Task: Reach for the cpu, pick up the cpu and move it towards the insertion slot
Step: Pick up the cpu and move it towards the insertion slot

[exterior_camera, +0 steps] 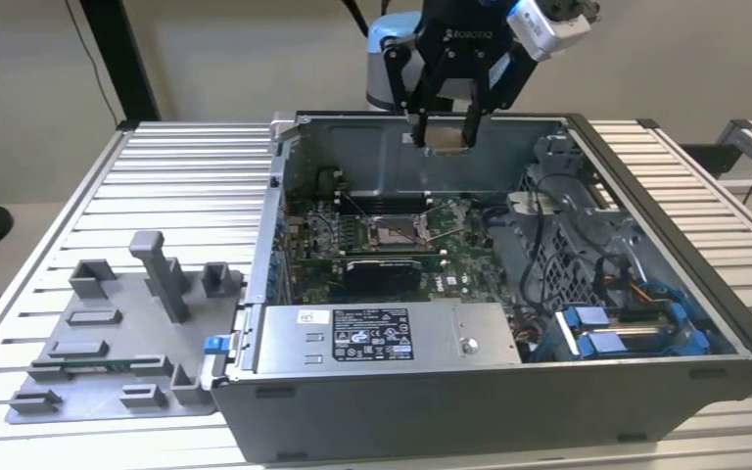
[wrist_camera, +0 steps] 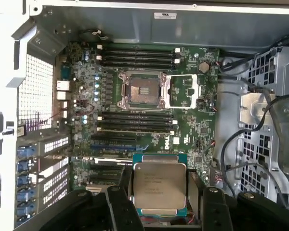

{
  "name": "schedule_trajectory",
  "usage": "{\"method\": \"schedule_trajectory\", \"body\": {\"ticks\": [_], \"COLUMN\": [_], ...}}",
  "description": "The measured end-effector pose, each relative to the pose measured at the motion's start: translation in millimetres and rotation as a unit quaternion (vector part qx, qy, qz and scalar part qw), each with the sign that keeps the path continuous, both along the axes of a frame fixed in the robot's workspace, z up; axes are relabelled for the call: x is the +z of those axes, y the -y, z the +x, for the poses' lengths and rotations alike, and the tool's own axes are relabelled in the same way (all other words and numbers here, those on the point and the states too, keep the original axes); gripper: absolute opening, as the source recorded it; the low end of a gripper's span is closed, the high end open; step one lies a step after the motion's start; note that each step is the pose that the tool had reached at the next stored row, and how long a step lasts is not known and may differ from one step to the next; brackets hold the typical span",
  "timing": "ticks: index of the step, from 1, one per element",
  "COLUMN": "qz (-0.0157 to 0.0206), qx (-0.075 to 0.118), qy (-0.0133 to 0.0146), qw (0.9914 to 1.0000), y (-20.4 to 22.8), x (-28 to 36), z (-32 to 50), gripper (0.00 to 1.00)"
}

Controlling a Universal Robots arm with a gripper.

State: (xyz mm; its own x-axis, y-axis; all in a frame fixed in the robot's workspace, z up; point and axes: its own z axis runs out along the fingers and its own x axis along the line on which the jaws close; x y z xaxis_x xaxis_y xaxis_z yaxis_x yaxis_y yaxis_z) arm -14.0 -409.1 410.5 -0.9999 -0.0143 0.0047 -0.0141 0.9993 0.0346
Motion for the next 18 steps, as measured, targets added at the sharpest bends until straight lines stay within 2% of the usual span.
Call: {"method": "schedule_trajectory", "body": {"ticks": [3,8,12,18], "qz": [-0.0002,-0.0004,-0.0004,-0.0004], "qx": [0.0,0.0,0.0,0.0], "qy": [0.0,0.0,0.0,0.0], "qw": [1.0,1.0,1.0,1.0], "y": [-8.0,-23.9,-34.0,-52.7], "x": [0.0,0.0,-0.2,-1.1], "z": [0.2,0.3,0.3,0.2], "gripper": [0.0,0.0,0.0,0.0]}}
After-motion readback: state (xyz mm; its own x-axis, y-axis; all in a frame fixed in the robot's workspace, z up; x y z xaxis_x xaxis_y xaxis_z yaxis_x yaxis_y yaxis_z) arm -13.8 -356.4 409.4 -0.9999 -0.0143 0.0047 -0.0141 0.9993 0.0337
